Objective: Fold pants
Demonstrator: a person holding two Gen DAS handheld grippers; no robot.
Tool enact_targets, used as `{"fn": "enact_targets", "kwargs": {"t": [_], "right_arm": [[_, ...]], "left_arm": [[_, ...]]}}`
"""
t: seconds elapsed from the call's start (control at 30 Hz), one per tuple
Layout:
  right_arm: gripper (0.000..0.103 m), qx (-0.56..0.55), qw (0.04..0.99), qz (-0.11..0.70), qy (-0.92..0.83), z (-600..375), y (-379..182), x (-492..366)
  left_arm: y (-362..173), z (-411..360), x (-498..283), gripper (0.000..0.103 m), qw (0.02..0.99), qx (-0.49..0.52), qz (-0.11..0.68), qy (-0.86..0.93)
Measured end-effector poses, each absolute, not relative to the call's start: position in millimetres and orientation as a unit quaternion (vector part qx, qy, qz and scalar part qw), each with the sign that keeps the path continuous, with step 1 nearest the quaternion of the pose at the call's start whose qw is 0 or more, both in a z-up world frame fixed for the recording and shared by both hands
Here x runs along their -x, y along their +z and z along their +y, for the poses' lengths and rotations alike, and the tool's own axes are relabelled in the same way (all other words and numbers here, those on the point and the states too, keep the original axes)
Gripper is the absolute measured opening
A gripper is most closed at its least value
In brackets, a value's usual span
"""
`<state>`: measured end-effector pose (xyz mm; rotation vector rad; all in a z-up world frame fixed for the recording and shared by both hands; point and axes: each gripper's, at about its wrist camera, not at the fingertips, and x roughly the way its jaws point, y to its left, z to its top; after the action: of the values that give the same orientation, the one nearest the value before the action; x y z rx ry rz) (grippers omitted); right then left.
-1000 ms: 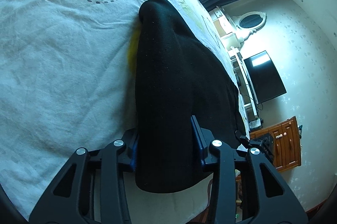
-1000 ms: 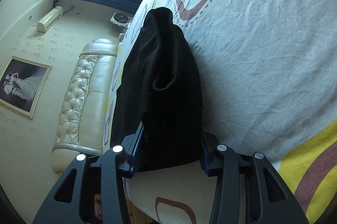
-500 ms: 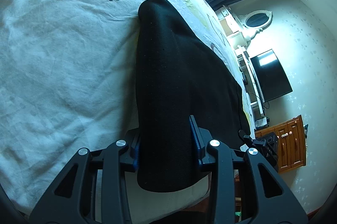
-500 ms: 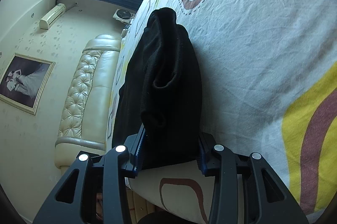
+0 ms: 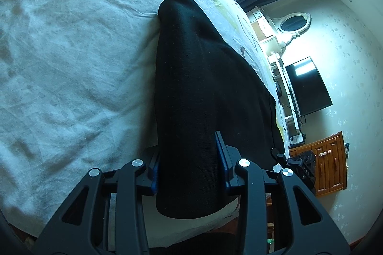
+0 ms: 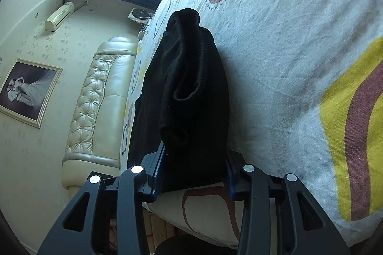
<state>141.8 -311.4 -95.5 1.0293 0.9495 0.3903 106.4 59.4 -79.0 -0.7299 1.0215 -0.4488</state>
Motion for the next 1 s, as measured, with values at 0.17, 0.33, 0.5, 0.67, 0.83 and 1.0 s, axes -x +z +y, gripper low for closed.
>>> {"fn": "enact_targets", "kwargs": {"t": [0.17, 0.33, 0.5, 0.67, 0.83, 1.0], "right_arm": [[0.041, -0.47, 0.747, 0.434, 0.179, -309.8, -96.3, -139.3], [0.041, -0.469, 0.747, 0.435, 0.18, -308.2, -95.7, -138.5], [0.041, -0.47, 0.747, 0.434, 0.182, -308.2, -97.5, -135.3], [0.041, -0.47, 0.746, 0.434, 0.183, -309.2, -98.3, -134.2], [0.041, -0.471, 0.746, 0.434, 0.183, -308.8, -98.6, -134.2], [0.04, -0.472, 0.746, 0.434, 0.182, -309.0, -98.5, -133.7]], "left_arm": [[-79.3, 60.3, -105.9, 0.036, 0.786, 0.339, 0.474, -0.208], [-79.7, 61.5, -105.4, 0.036, 0.785, 0.339, 0.475, -0.208], [-79.6, 61.6, -105.3, 0.036, 0.785, 0.339, 0.475, -0.208], [-79.9, 63.0, -104.8, 0.036, 0.785, 0.339, 0.475, -0.207], [-79.7, 63.1, -104.5, 0.036, 0.785, 0.339, 0.475, -0.207], [-80.7, 64.0, -104.1, 0.037, 0.784, 0.34, 0.475, -0.207]]}}
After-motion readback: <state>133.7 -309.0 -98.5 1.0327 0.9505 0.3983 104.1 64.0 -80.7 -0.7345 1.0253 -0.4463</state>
